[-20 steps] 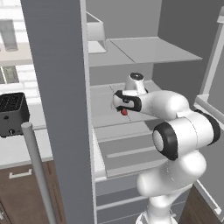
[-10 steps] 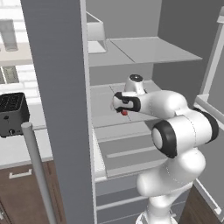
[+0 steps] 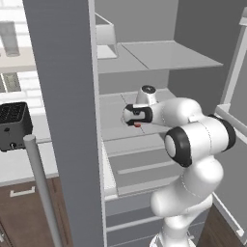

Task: Take the strawberry from the fridge and place it on top of the pancake, located on the dining counter.

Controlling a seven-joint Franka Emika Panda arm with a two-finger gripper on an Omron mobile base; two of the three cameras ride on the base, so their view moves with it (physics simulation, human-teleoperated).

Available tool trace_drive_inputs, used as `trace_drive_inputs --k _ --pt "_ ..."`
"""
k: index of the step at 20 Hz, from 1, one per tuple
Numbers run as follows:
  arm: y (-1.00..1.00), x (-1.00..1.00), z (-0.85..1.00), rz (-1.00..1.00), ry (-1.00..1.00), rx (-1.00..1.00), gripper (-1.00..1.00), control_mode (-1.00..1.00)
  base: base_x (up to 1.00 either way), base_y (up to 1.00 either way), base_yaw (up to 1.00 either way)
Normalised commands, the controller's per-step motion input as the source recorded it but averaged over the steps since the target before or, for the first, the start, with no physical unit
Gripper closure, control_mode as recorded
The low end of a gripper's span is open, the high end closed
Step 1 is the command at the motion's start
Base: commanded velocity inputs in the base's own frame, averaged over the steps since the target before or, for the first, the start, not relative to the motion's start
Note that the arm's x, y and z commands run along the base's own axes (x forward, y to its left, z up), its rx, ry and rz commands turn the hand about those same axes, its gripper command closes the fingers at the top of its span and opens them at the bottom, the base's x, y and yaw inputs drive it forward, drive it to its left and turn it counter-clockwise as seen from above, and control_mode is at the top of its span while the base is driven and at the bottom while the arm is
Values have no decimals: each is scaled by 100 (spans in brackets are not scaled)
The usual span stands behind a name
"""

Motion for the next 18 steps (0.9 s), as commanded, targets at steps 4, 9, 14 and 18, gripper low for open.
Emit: trace_drive_inputs --k 4,9,14,18 --pt "0 8 -10 0 0 0 -100 -100 0 0 0" --pt "0 0 -4 0 0 0 100 -100 0 0 0" --pt "0 0 -1 0 0 0 100 -100 0 0 0" --pt "0 -1 0 0 0 0 100 -100 0 0 0"
